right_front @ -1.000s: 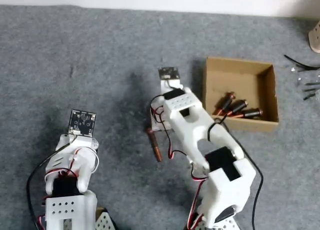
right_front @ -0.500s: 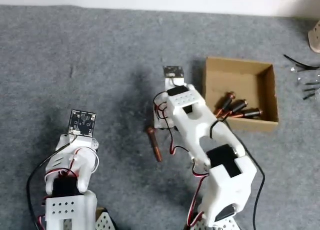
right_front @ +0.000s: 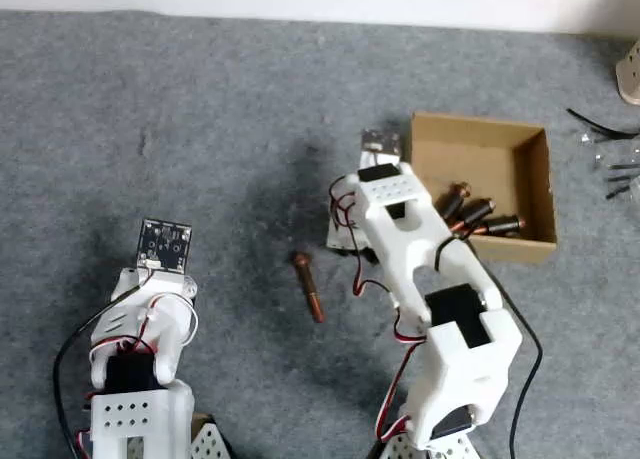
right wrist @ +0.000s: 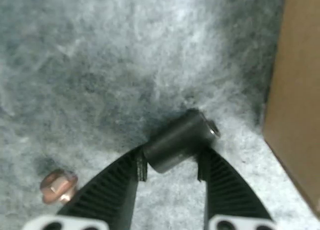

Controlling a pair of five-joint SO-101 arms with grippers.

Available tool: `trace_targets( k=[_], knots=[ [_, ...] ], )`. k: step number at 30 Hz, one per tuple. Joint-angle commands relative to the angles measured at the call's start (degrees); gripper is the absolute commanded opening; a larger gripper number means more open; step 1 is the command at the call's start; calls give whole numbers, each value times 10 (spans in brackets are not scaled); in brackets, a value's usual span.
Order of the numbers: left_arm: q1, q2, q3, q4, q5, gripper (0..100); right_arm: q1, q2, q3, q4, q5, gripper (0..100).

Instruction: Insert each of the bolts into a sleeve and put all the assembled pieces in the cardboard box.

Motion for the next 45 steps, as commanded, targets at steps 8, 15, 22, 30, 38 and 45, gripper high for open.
trace_targets(
  k=[8, 15, 22, 30, 38, 45],
  knots=[
    [-8, -4, -29, -2, -3, 27, 24, -3, 0, 11, -6, 167],
    [-8, -4, -29, -2, -3, 27, 44, -2, 0, 10, -10, 167],
    [-8, -4, -29, -2, -3, 27, 22, -4, -6, 7, -11, 167],
    [-7, -4, -29, -2, -3, 27, -44, -3, -36, 7, -20, 167],
    [-7, -4, -29, -2, -3, 27, -23, -1, -69, 11, -197, 163],
    [-7, -4, -29, -2, -3, 27, 15, -2, -69, 8, -201, 163]
  ],
)
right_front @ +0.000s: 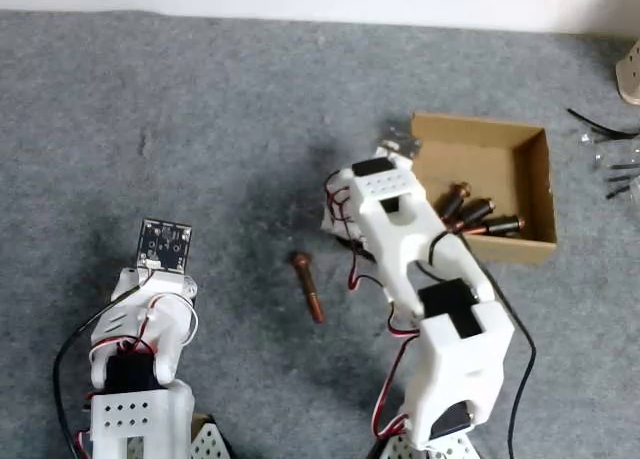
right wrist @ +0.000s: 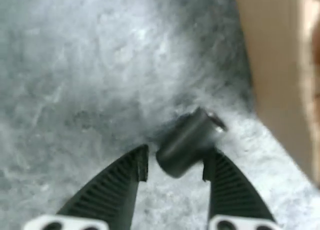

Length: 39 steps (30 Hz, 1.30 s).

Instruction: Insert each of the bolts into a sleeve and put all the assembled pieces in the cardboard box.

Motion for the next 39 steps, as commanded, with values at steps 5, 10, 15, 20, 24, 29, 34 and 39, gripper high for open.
trace_targets(
  k=[5, 10, 15, 20, 24, 29, 34, 39],
  knots=[
    [-6, -4, -29, -2, -3, 27, 34, -6, -21, 1, -7, 163],
    [-6, -4, -29, -2, -3, 27, 45, -5, -21, 2, -15, 153],
    [-6, -4, -29, -2, -3, 27, 92, -2, -17, 0, -91, 53],
    [-7, -4, -29, -2, -3, 27, 100, -1, -17, 0, -100, 36],
    [-7, -4, -28, -2, -3, 27, 100, -1, -16, 0, -100, 30],
    [-7, -4, -28, -2, -3, 27, 99, -6, -16, 2, -99, 5],
    [-7, -4, -28, -2, -3, 27, 79, -7, -20, 52, -55, 3],
    [-7, -4, -28, -2, -3, 27, 53, -24, -21, 63, 0, 3]
  ],
)
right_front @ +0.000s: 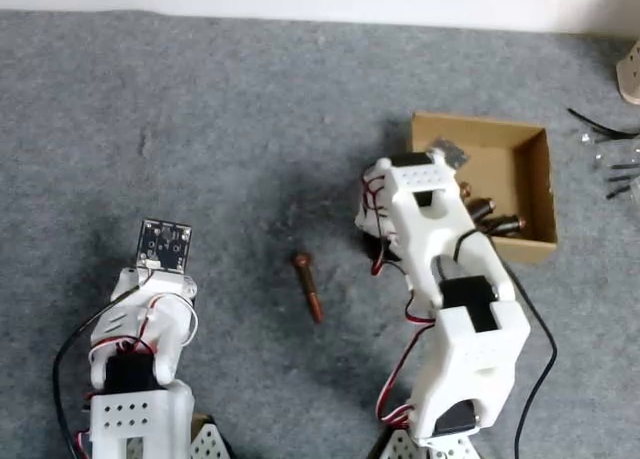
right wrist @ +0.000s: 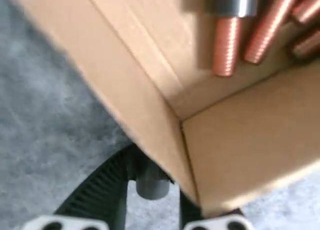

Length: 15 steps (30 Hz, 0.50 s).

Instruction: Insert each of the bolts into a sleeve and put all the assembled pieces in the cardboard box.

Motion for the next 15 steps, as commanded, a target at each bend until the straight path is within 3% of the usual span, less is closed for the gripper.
trace_targets(
  k=[1, 6, 15],
  knots=[
    [-7, -4, -28, -2, -3, 27, -25, -38, -18, 13, 40, 3],
    [-7, -4, -28, -2, -3, 27, -22, -139, 11, 4, 78, 3],
    [-7, -4, -28, -2, -3, 27, -9, -333, 247, -175, 82, 3]
  ],
)
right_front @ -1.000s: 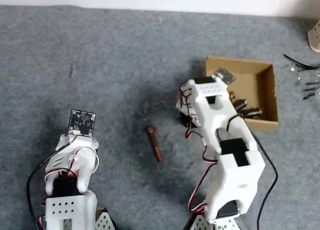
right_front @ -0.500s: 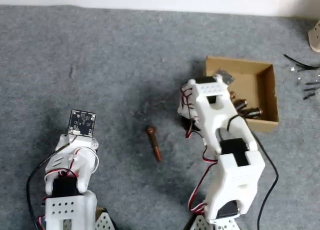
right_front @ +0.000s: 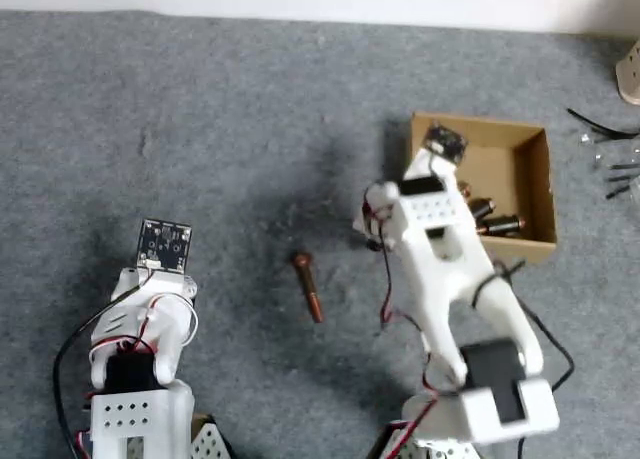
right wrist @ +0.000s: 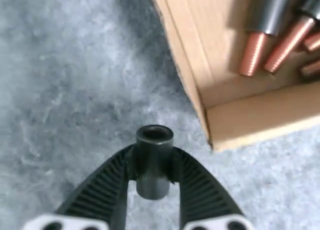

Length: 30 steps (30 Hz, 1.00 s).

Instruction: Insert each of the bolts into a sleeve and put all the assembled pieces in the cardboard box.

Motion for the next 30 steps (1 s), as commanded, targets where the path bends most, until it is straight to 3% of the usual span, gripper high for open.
trace_targets(
  k=[1, 13, 18, 21, 30],
  knots=[
    [-7, -4, -28, -2, -3, 27, 10, -107, 63, -53, 9, 3],
    [9, -4, -26, -17, 4, 28, 102, -298, 256, -159, 9, 3],
    [29, -4, -30, -29, 150, 28, 127, -341, 301, -165, 10, 3],
    [34, -4, -50, -28, 171, 28, 155, -369, 324, -165, 13, 3],
    [168, -4, 6, -65, 165, 4, 178, -425, 395, -171, 58, 3]
  ],
)
